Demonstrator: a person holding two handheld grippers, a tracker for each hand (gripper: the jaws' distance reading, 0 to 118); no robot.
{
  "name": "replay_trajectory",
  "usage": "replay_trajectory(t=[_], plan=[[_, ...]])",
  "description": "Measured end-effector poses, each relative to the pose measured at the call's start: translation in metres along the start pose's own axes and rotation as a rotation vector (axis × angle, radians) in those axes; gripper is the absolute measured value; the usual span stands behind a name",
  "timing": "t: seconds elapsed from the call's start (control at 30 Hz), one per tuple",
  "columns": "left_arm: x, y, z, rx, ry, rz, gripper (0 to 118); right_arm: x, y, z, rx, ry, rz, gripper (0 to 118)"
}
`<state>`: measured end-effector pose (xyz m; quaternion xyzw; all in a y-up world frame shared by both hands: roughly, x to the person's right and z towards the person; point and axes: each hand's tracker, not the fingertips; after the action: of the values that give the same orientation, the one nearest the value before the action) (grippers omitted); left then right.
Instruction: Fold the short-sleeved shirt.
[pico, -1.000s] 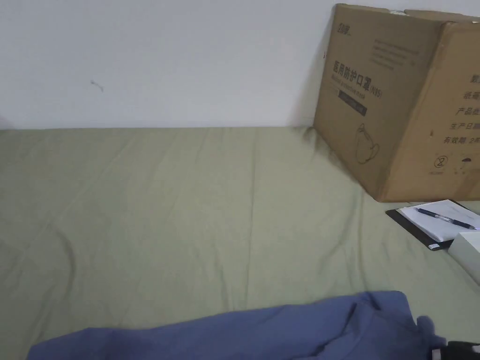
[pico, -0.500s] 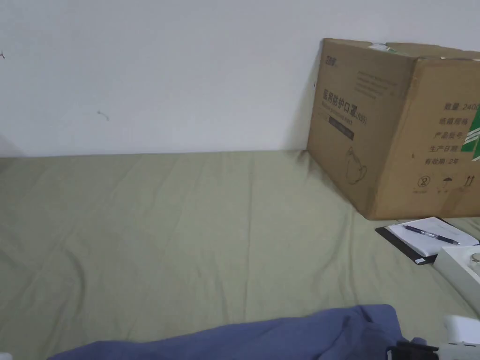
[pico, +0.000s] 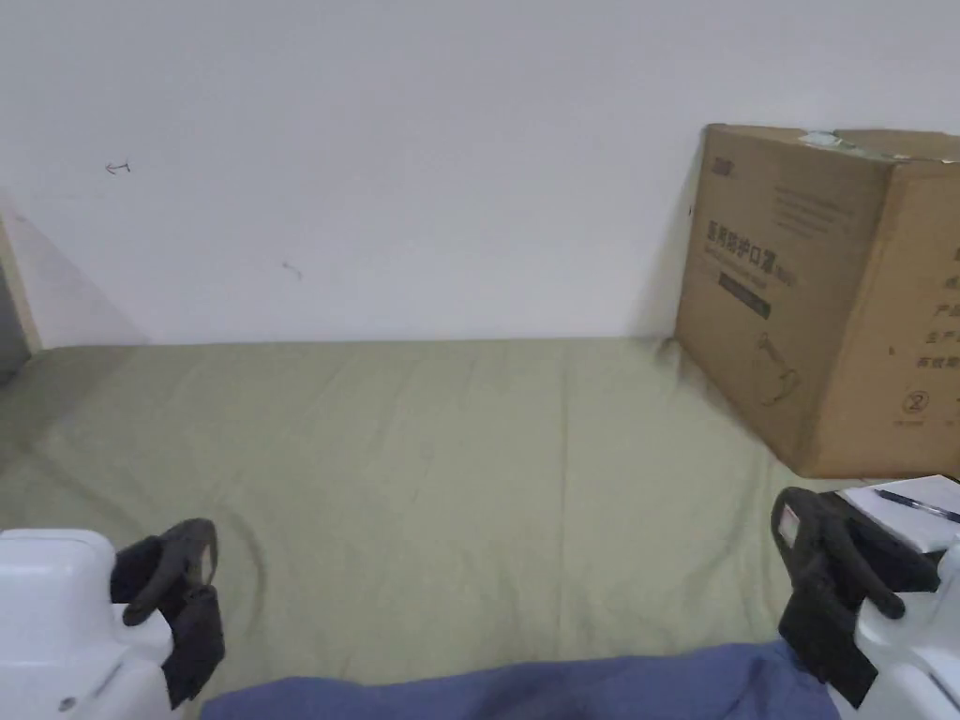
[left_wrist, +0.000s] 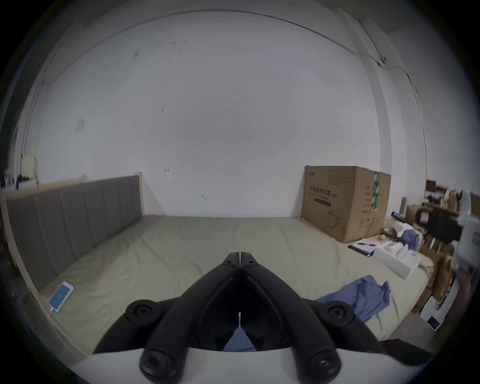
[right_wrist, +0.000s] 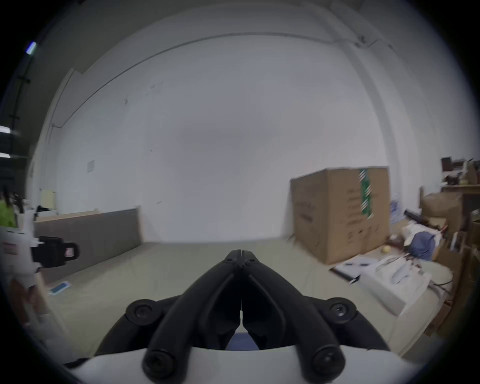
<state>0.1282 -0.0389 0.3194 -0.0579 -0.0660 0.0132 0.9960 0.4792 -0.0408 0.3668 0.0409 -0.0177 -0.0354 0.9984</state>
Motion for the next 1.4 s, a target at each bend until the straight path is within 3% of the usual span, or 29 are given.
replay_trajectory(t=[0.03,0.07,0.13,0.23,0.37,0.47,0.57,0.63,0.67,0.73,0.77,0.93,1.03,1.13,1.23,1.33,1.37,1.4], plan=[[0.004,-0.007,0.004,0.002,-0.009,-0.006,0,-0.007,-0.003,0.007,0.061,-0.081,0.042,0],[0.008,-0.013,0.008,0.009,-0.02,0.005,0,-0.009,-0.008,0.009,0.094,-0.089,0.048,0],[0.013,-0.018,0.014,0.039,0.025,-0.019,0,-0.01,-0.009,0.012,0.091,-0.059,0.021,0],[0.013,-0.019,0.019,0.052,0.05,-0.035,0,-0.017,-0.013,0.011,0.069,-0.073,0.057,0],[-0.016,0.001,0.006,-0.003,-0.017,-0.015,0,-0.024,-0.008,0.014,0.023,-0.016,0.087,0],[-0.069,0.016,-0.04,-0.347,-0.304,0.208,0,-0.02,0.005,0.014,-0.083,0.104,0.022,0],[-0.129,-0.013,-0.094,-0.629,-0.393,0.554,0,-0.019,0.01,0.01,-0.149,0.104,0.073,0],[-0.155,-0.043,-0.12,-0.76,-0.371,0.633,2,-0.017,0.008,0.004,-0.193,0.127,0.053,0],[-0.17,-0.064,-0.132,-0.82,-0.391,0.684,22,-0.017,0.006,0.001,-0.215,0.139,0.027,0],[-0.19,-0.1,-0.148,-0.888,-0.459,0.761,95,-0.018,0.001,-0.004,-0.251,0.136,0.012,0],[-0.191,-0.112,-0.151,-0.912,-0.469,0.791,118,-0.02,-0.002,-0.007,-0.268,0.133,0.01,0],[-0.213,-0.166,-0.189,-0.938,-0.507,0.852,118,-0.027,-0.014,-0.025,-0.364,0.142,0.006,0],[-0.209,-0.202,-0.211,-1.041,-0.548,0.941,118,-0.03,-0.019,-0.033,-0.402,0.149,0.024,0],[-0.203,-0.205,-0.225,-0.955,-0.706,1.029,118,-0.034,-0.024,-0.041,-0.417,0.159,0.039,0],[-0.193,-0.221,-0.234,-0.979,-0.808,1.193,118,-0.037,-0.035,-0.05,-0.435,0.161,0.068,0],[-0.18,-0.22,-0.233,-0.958,-0.774,1.158,118,-0.035,-0.045,-0.056,-0.476,0.177,0.024,0],[-0.178,-0.216,-0.232,-0.944,-0.743,1.117,114,-0.035,-0.047,-0.057,-0.481,0.176,0.009,0],[-0.175,-0.211,-0.23,-0.937,-0.687,1.068,97,-0.034,-0.048,-0.058,-0.485,0.175,-0.001,0]])
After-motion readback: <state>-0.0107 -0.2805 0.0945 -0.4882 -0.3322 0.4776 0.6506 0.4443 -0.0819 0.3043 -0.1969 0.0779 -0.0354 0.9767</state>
